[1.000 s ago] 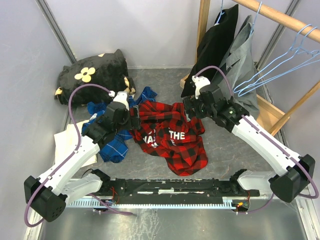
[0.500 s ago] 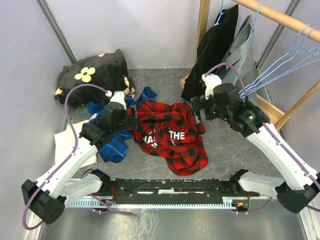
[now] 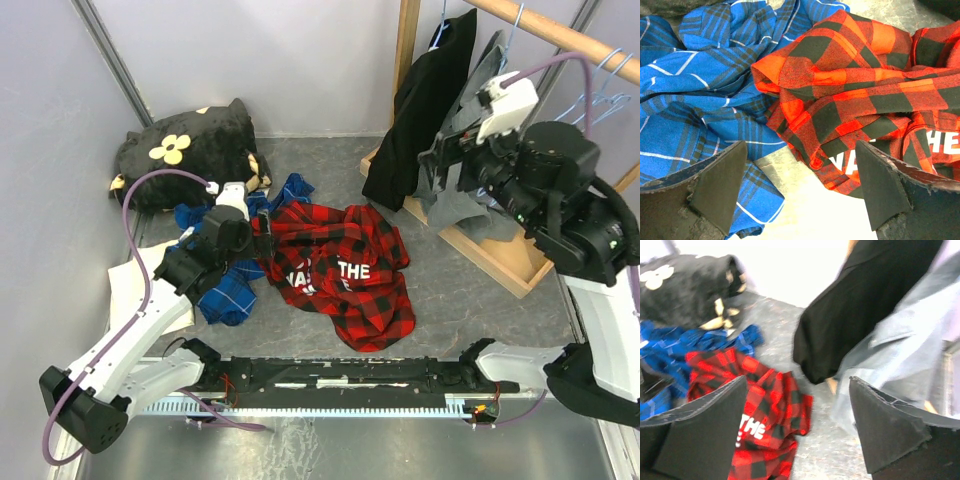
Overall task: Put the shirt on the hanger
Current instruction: Pick up the hanger from the clothesline.
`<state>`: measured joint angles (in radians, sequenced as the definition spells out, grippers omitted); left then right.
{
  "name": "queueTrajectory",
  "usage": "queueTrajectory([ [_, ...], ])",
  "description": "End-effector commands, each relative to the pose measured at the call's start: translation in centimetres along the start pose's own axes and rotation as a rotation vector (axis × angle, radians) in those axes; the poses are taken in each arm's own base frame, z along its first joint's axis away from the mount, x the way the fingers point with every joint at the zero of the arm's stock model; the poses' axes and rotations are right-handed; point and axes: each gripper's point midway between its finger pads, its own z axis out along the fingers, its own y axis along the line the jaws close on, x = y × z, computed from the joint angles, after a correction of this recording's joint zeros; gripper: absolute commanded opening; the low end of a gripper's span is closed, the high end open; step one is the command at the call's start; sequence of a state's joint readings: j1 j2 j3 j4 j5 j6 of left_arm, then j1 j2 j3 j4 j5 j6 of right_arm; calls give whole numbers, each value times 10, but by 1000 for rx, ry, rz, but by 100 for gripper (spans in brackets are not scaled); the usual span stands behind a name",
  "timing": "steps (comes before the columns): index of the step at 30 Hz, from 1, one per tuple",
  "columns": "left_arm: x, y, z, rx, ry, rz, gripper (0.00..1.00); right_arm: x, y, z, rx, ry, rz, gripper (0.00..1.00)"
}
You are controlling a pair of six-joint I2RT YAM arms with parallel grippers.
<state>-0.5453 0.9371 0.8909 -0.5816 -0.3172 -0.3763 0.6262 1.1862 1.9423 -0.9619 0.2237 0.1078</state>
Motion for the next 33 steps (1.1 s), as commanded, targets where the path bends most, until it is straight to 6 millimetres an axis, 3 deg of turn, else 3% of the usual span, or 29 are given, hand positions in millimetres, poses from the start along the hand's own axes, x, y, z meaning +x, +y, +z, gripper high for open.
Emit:
queueTrajectory([
  [1, -16, 2, -8, -2, -75, -28, 94, -21, -52, -20, 286, -36, 9, 86],
  [5, -10, 4, -7, -1, -68, -28, 94, -17, -85, -36, 491, -7, 29, 77],
  [9, -6, 3, -5, 5, -60, -26, 94, -11, -101, -42, 610, 16, 46, 76],
  [16, -2, -2, -3, 33, -48, -27, 93, -19, -123, -26, 725, 51, 76, 76],
  [22, 1, -4, -3, 48, -46, -34, 93, -8, -152, -9, 786, 104, 150, 74],
  [29, 7, -11, 1, 83, -31, -41, 92, -3, -172, 2, 884, 119, 116, 69],
  [33, 9, -17, 5, 109, -15, -33, 92, -12, -184, -3, 968, 89, 73, 68],
])
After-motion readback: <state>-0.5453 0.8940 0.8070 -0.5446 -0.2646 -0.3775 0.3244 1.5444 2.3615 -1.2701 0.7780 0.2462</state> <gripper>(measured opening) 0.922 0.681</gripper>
